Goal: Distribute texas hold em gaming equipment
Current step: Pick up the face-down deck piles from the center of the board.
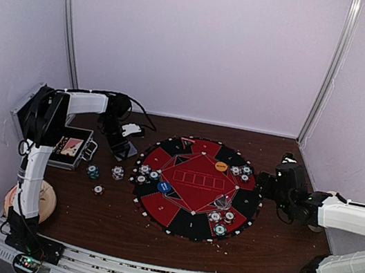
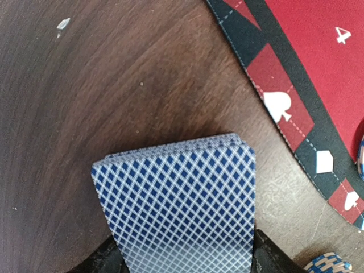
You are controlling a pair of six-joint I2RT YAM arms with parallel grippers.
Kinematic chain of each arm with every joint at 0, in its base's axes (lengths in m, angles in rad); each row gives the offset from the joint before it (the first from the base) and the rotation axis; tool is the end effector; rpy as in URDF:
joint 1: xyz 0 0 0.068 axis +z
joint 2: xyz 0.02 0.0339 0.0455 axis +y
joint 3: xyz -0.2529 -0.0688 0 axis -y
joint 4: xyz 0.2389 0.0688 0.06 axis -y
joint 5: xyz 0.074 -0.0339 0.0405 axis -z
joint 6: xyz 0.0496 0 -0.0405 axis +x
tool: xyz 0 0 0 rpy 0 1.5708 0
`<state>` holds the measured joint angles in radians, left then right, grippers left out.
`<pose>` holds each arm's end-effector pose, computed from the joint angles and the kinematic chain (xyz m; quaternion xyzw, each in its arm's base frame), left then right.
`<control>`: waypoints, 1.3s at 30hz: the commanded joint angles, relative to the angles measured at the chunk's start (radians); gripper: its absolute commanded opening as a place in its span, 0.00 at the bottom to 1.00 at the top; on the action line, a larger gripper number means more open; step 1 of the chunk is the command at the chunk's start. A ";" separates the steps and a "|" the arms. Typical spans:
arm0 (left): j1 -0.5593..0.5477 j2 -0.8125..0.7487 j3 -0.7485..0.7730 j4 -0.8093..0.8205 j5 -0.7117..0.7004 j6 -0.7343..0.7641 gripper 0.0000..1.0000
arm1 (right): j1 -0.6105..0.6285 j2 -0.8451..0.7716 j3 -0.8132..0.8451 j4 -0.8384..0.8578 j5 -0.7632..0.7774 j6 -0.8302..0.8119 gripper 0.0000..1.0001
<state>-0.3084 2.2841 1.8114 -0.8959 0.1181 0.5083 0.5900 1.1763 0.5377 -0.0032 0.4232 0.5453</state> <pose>0.4272 -0.1422 0.1287 0.3998 0.9091 -0.0484 0.1061 0.2156 0.1199 0.1814 0.0745 0.8760 0.0772 0.4702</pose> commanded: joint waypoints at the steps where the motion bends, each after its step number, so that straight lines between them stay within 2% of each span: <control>1: 0.005 0.059 -0.018 -0.010 -0.038 0.004 0.68 | 0.008 -0.008 0.026 0.009 0.022 -0.008 1.00; 11: -0.029 0.047 -0.088 0.051 -0.101 0.010 0.72 | 0.008 -0.006 0.028 0.009 0.022 -0.008 1.00; 21: -0.028 0.057 -0.063 0.027 -0.057 0.023 0.61 | 0.010 -0.009 0.027 0.010 0.017 -0.006 1.00; 25: -0.027 0.047 -0.050 0.027 -0.039 0.019 0.60 | 0.018 -0.004 0.037 0.014 -0.006 -0.005 1.00; 39: -0.026 0.011 0.044 0.035 0.022 0.000 0.60 | 0.126 0.106 0.248 -0.039 -0.093 0.021 0.99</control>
<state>-0.3290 2.2776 1.8271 -0.8665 0.1047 0.5110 0.6971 1.2442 0.7132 -0.0154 0.3679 0.5503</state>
